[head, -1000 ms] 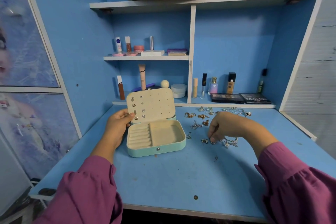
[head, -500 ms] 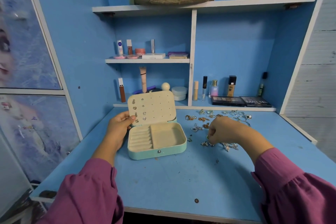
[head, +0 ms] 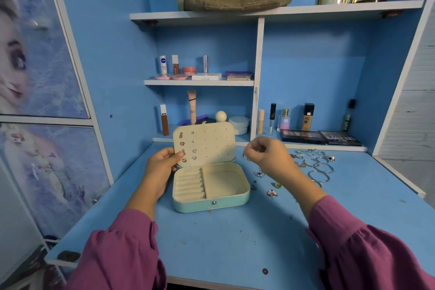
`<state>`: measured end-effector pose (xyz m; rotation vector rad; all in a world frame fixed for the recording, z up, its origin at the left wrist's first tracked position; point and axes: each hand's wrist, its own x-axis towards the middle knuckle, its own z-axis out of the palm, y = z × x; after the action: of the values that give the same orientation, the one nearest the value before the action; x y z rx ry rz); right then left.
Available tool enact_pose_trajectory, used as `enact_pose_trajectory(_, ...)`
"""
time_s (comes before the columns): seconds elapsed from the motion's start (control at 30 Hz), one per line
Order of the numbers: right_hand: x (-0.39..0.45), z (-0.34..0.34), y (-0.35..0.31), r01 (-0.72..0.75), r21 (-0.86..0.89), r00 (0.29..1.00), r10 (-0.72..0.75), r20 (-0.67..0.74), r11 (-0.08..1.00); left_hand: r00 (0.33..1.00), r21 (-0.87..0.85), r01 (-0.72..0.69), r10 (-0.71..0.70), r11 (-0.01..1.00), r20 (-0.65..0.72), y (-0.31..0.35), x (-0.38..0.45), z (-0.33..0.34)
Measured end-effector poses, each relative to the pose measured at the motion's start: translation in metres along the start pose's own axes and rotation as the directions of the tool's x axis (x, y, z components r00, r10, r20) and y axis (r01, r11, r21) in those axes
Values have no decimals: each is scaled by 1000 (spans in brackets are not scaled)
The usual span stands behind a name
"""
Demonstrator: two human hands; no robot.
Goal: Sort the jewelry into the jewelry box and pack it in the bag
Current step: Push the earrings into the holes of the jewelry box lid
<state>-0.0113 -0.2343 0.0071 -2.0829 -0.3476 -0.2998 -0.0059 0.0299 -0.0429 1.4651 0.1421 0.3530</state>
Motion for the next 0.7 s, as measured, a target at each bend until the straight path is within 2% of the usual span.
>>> enact_pose_trajectory(0.27, 23, 68, -13, 74, 9, 988, -72, -140, 997, 1000, -8, -24, 24, 1000, -2, -1, 1, -1)
enact_pose_trajectory(0.43, 40, 88, -29, 72, -85, 971, -90, -223, 994, 999, -7, -32, 32, 999, -3, -1, 2, 1)
enact_pose_trajectory(0.7, 45, 90, -35, 48, -188, 973, -88, -212, 981, 999, 4, -42, 42, 999, 5, -3, 4, -1)
